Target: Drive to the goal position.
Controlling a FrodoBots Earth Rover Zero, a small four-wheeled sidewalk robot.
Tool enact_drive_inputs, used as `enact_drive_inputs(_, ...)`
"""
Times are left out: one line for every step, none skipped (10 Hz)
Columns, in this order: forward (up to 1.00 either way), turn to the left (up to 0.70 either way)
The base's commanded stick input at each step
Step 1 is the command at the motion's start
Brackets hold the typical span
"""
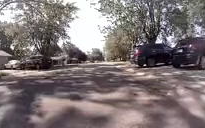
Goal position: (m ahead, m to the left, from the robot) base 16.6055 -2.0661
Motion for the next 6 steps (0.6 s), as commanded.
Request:
enact_drive_inputs(0.69, 0.03)
enact_drive_inputs(0.69, 0.03)
enact_drive_inputs(0.69, 0.03)
enact_drive_inputs(0.69, 0.03)
enact_drive_inputs(0.69, 0.03)
enact_drive_inputs(0.69, 0.03)
